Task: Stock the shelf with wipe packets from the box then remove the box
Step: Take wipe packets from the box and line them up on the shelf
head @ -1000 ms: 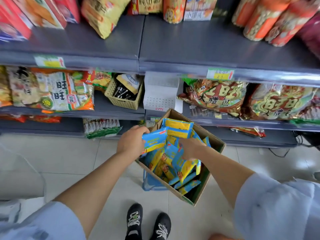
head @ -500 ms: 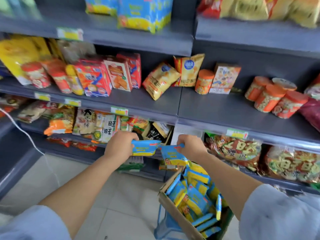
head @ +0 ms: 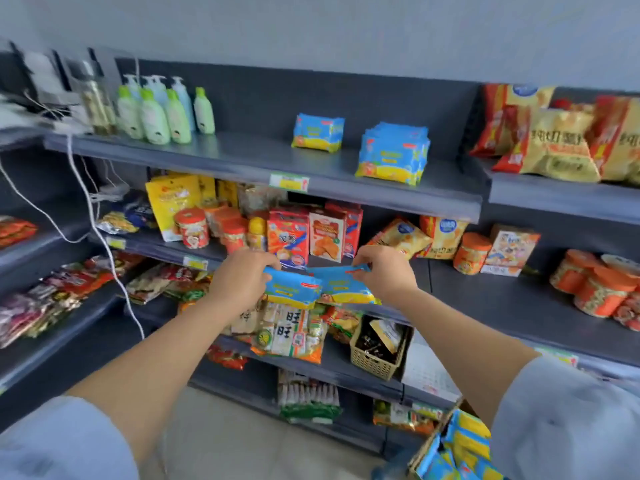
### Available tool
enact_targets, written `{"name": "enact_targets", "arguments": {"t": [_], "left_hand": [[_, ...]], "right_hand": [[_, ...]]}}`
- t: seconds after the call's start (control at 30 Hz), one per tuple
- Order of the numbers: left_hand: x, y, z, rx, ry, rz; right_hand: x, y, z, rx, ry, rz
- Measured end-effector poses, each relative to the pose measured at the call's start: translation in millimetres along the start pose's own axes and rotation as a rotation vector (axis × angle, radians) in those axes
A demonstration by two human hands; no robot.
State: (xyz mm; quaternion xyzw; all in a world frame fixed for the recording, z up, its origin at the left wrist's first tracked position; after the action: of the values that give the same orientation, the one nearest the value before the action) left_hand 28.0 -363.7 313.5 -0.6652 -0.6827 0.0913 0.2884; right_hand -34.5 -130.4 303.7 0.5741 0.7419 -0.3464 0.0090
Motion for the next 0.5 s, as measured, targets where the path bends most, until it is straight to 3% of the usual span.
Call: {"name": "enact_targets", "arguments": {"t": [0.2,0.5], "left_hand": [[-58.2,-31.1,-37.4,0.058,0.069,-0.022],[-92.1,-99.5,-61.6,0.139,0.264,-0.057]], "right_hand": [[-67.9,-36.2,4.1,0.101,0.028,-0.083],[-109.1,-104.6,7.1,0.285,-0.027,-0.144]]}}
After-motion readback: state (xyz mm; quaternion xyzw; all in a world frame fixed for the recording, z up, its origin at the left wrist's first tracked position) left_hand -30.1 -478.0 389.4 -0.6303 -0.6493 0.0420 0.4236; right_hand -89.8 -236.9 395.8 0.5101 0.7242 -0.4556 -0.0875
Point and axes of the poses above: each hand's wrist, its own y-axis away from the middle knuckle, its own z-axis out of the palm, x = y × z, the point moved 1 cm from there along -y, towards the middle knuckle, and after that the axes turned 15 degrees about x, right-handed, at the moved point
